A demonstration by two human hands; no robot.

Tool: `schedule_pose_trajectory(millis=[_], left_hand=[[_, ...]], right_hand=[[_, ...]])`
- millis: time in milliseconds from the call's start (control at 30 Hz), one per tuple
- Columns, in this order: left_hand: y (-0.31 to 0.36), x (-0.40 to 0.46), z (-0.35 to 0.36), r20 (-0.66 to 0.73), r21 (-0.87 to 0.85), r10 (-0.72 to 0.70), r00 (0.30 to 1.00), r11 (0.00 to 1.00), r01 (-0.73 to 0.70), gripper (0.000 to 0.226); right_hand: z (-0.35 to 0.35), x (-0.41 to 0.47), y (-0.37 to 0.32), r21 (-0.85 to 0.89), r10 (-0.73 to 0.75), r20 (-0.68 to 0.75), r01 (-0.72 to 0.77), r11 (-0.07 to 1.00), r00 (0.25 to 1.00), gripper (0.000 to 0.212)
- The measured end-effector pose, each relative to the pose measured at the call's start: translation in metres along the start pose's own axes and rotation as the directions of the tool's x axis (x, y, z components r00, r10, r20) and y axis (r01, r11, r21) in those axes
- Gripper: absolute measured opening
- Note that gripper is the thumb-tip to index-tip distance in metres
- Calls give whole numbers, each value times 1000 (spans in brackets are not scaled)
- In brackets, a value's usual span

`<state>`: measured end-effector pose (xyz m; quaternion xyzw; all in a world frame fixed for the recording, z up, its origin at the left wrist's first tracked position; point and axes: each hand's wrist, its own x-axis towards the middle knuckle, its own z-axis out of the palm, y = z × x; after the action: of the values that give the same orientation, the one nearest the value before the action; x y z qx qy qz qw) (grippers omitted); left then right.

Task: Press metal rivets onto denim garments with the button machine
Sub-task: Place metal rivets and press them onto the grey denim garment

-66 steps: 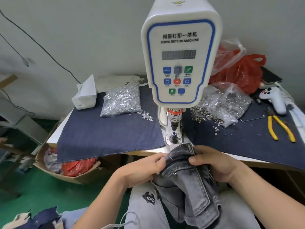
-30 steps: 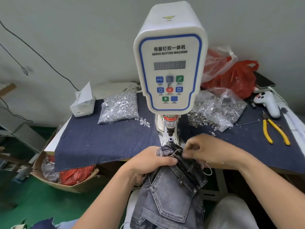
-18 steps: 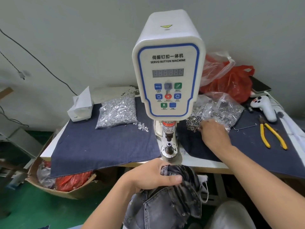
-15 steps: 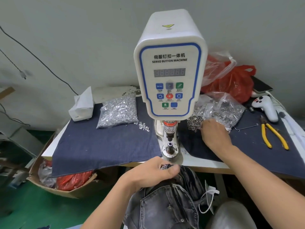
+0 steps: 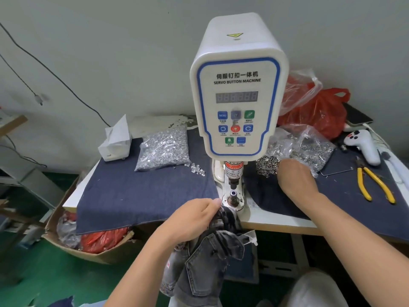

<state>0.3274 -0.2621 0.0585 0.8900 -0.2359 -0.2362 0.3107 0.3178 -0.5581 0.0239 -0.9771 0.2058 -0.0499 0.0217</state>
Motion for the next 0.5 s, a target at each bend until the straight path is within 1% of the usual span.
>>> schedule_pose_trajectory(millis=[67, 100, 133, 167, 200, 233, 267, 333, 400, 433, 467, 500], left_hand=[[-1, 5, -7, -86, 27, -63, 994, 997, 66, 38], [-3, 10, -9, -146, -2, -131, 981, 991, 132, 36], [-4, 13, -11, -219, -85, -176, 960, 983, 161, 35], [-6, 17, -12, -287, -202, -230, 930, 963, 176, 39], [-8, 23, -15, -344, -269, -264, 901, 947, 175, 46], [-10, 29, -16, -385, -264, -271, 882, 948, 176, 51], [-13, 36, -17, -415, -215, -261, 872, 959, 185, 48], [-20, 54, -19, -476, -123, -260, 840, 966, 230, 28], [-26, 71, -19, -507, -103, -303, 807, 951, 292, 12], [-28, 78, -19, -505, -95, -329, 798, 940, 327, 9], [-29, 83, -19, -504, -84, -343, 793, 933, 350, 9], [-29, 88, -18, -505, -67, -344, 792, 930, 361, 11]], right_hand=[[2, 1, 0, 92, 37, -36, -33, 995, 999, 14], [2, 1, 0, 151, 55, -51, -47, 987, 997, 11], [2, 2, -1, 209, 67, -61, -53, 976, 996, 12], [2, 1, -2, 271, 72, -68, -51, 961, 995, 18], [1, 1, -3, 330, 72, -74, -43, 943, 995, 25], [0, -1, -5, 380, 67, -79, -33, 924, 995, 30], [-2, -3, -7, 418, 59, -83, -19, 908, 995, 31], [-3, -8, -11, 471, 47, -77, -5, 882, 996, 26], [-2, -11, -13, 518, 41, -42, -14, 855, 998, 21], [-1, -13, -14, 554, 51, -16, -34, 832, 999, 19], [0, -13, -14, 607, 74, 15, -68, 792, 997, 17], [0, -14, -14, 678, 107, 53, -114, 726, 993, 16]])
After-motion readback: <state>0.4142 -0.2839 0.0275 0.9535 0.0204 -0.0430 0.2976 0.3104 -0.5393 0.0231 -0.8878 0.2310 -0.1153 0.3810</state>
